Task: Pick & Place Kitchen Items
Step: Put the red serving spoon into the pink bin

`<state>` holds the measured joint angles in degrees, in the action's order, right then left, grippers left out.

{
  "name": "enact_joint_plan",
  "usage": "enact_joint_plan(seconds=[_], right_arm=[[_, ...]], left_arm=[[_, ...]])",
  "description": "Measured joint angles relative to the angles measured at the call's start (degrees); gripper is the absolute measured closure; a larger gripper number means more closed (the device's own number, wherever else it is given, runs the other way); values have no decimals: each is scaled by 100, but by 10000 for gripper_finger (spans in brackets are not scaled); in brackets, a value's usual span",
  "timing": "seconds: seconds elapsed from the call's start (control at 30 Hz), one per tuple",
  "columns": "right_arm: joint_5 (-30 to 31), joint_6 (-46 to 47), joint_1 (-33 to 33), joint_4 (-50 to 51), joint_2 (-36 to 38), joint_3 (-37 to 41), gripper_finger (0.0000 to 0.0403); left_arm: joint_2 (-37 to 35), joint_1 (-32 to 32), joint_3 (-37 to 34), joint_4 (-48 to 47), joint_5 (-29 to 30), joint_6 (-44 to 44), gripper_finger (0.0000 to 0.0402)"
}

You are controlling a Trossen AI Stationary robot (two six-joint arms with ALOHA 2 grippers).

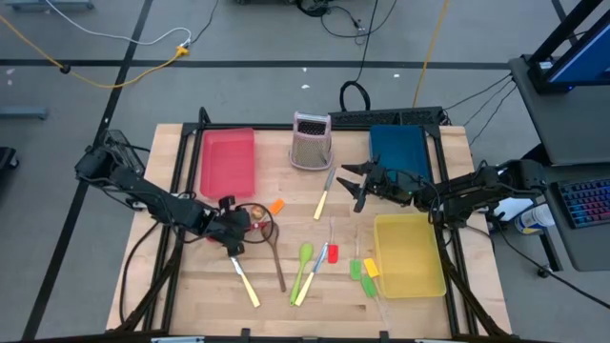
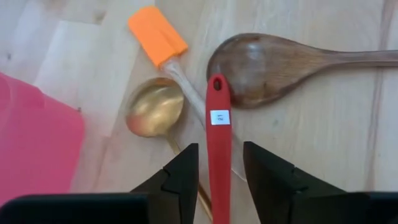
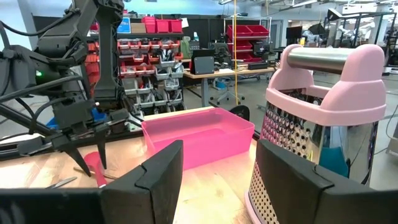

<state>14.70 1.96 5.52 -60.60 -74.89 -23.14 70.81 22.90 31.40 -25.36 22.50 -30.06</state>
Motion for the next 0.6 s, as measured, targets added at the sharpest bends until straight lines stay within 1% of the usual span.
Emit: enact_joint_plan(seconds=[0.17, 0.27, 0.37, 0.47, 0.53, 0.6], right_arm=[[0, 0, 0, 0, -1, 0, 206], [0, 0, 0, 0, -2, 0, 206], [0, 0, 0, 0, -2, 0, 206], [0, 0, 0, 0, -2, 0, 206], [0, 0, 0, 0, -2, 0, 206], [0, 0, 0, -2, -2, 0, 206]], left_arm=[[245, 0, 0, 38, 53, 4, 266], [570, 0, -2, 134, 57, 38, 266], [906, 0, -2, 317, 60, 263, 266], [1110, -3, 14, 387, 131, 315, 266], [1171, -11, 13, 387, 157, 297, 271], [1171, -11, 9, 416, 132, 295, 287]])
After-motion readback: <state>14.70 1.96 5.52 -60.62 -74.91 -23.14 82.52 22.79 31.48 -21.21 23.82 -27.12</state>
